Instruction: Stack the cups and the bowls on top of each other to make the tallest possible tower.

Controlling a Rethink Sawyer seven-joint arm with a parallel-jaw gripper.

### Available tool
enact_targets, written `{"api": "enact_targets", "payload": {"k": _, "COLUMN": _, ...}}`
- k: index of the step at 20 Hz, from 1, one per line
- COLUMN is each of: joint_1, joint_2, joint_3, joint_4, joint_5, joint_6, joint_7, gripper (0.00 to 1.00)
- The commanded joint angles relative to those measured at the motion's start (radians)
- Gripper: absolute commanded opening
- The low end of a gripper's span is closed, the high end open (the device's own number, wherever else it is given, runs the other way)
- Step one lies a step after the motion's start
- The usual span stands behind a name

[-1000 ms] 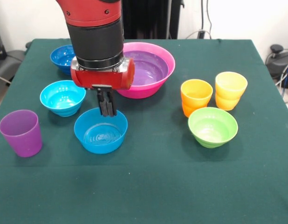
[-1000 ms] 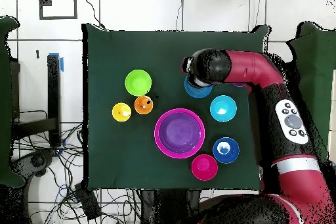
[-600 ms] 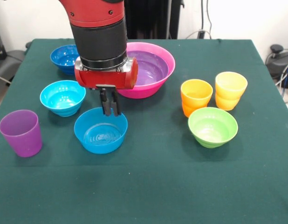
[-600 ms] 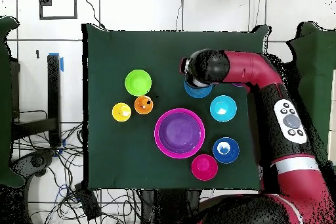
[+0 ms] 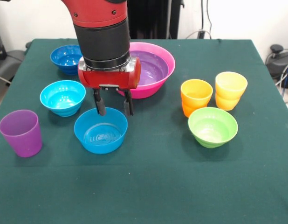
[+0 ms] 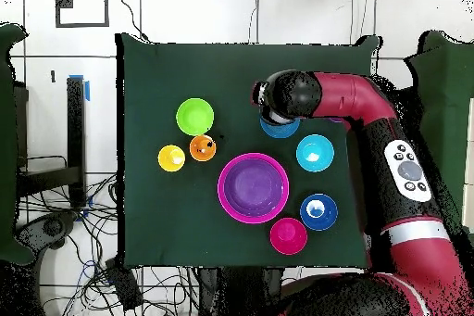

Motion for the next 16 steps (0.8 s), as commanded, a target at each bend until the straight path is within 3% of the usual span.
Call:
{"api": "enact_targets", "payload": {"k": 1, "joint_1": -0.002, "joint_2": 0.035, "joint_3": 0.048, "joint_4": 0.048, "joint_5": -0.056, "joint_6": 0.026, "joint_7": -0.261, "gripper": 1.00}}
{"api": "enact_targets", "payload": {"k": 16, "joint_1": 0.014, "joint_2": 0.041, "joint_3": 0.033, "joint_4": 0.050, "joint_5": -0.078, "joint_6": 0.044, "joint_7": -0.243, "gripper": 1.00}}
